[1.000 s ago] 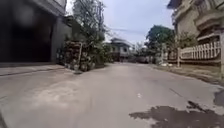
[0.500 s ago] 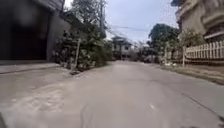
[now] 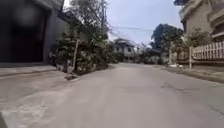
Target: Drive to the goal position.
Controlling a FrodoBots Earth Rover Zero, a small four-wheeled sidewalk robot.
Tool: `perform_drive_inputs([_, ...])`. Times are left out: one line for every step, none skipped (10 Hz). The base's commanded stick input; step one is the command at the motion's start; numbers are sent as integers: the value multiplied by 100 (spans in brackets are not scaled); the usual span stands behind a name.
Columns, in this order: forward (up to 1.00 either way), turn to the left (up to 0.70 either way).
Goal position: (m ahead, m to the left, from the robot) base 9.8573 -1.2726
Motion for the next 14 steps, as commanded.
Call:
perform_drive_inputs([100, 0])
perform_drive_inputs([100, 0])
perform_drive_inputs([100, 0])
perform_drive_inputs([100, -14])
perform_drive_inputs([100, -22])
perform_drive_inputs([100, -34])
perform_drive_inputs([100, -39])
perform_drive_inputs([100, -39])
perform_drive_inputs([100, -39])
perform_drive_inputs([100, -36])
perform_drive_inputs([100, -29])
perform_drive_inputs([100, -27])
perform_drive_inputs([100, -27])
perform_drive_inputs([100, -2])
